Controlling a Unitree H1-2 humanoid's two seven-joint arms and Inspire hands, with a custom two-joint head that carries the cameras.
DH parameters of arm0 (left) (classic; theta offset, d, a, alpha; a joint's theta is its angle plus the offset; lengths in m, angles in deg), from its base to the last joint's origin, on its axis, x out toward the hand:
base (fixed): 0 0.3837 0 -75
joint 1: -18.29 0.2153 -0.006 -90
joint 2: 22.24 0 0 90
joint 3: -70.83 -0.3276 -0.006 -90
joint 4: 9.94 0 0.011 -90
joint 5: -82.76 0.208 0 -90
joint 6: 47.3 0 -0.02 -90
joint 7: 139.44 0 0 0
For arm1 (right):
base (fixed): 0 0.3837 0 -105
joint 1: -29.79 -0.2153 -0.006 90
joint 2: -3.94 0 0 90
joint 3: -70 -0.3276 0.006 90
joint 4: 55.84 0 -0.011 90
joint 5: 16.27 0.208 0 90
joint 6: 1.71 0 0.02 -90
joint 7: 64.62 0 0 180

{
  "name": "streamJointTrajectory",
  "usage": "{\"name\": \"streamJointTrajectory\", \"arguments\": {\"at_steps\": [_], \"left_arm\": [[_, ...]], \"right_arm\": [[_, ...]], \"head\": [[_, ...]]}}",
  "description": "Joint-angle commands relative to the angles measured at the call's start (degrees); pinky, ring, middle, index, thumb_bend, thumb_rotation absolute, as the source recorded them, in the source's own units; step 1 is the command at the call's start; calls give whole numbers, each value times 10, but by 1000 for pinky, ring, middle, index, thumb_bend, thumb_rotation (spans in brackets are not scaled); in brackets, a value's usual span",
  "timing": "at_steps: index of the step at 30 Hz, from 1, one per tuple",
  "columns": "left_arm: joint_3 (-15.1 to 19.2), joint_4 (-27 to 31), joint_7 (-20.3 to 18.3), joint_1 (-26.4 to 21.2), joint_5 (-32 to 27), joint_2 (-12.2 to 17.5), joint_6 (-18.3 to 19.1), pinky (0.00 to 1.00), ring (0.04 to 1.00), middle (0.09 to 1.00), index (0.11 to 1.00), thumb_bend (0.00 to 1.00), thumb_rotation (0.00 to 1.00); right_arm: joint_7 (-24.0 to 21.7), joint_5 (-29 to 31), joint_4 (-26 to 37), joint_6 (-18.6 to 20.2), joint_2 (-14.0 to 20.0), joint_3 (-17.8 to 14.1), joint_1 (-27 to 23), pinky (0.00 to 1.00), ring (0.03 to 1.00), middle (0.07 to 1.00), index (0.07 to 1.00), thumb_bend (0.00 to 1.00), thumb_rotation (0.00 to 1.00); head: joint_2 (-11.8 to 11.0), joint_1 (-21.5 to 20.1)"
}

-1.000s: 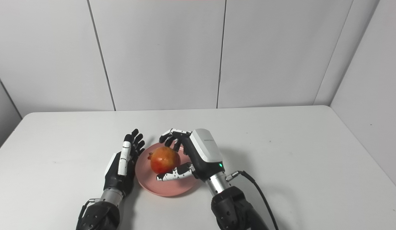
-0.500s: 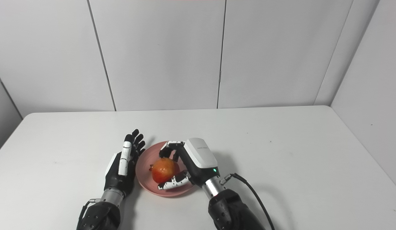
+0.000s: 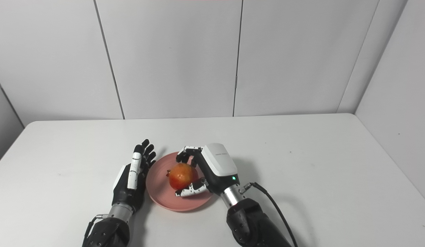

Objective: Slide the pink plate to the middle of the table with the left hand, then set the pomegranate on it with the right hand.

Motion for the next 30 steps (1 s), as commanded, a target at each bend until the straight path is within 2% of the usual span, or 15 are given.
{"name": "streamJointTrajectory", "arguments": {"at_steps": [1,4,7,8,9,10,11,13,15,23,30], "left_arm": [[-4,21,-3,-10,6,-1,1,1000,1000,1000,1000,682,1000],[-5,25,-2,-9,5,-1,4,1000,1000,1000,1000,679,1000],[-4,27,-2,-9,4,-1,7,1000,1000,1000,1000,675,1000],[-3,26,-2,-9,3,-1,6,1000,1000,1000,1000,675,1000],[-3,26,-3,-9,2,0,6,1000,1000,1000,1000,675,1000],[-2,26,-3,-10,2,0,5,1000,1000,1000,1000,674,1000],[-1,26,-3,-10,0,-1,7,1000,1000,1000,1000,670,1000],[0,27,-4,-11,-4,-1,9,1000,1000,1000,1000,666,1000],[1,29,-5,-11,-5,-1,11,1000,1000,1000,1000,663,1000],[1,33,-7,-11,-5,3,18,1000,1000,1000,1000,670,1000],[1,39,-8,-10,-4,6,16,1000,1000,1000,1000,677,1000]], "right_arm": [[30,-7,3,-35,6,-2,-32,353,402,433,526,523,0],[33,-3,-1,-45,7,0,-29,368,405,431,533,522,0],[16,10,11,-43,8,-3,-22,445,499,470,513,526,3],[10,12,18,-40,9,-3,-20,471,529,541,501,522,87],[6,14,23,-38,11,-3,-18,499,555,585,527,563,158],[3,14,26,-36,11,-3,-17,519,574,613,607,680,261],[-5,17,35,-33,13,-4,-14,550,606,644,652,709,338],[-21,23,52,-27,15,-5,-8,596,656,693,707,730,444],[-34,31,68,-27,17,-7,-2,674,745,783,790,742,587],[-61,71,99,-42,17,-20,14,798,853,891,908,797,763],[-77,101,128,-41,15,-33,27,878,931,960,977,825,870]], "head": [[-1,1],[1,2],[3,0],[4,0],[3,-1],[4,-1],[4,-1],[5,-2],[6,-3],[11,-3],[16,-4]]}}
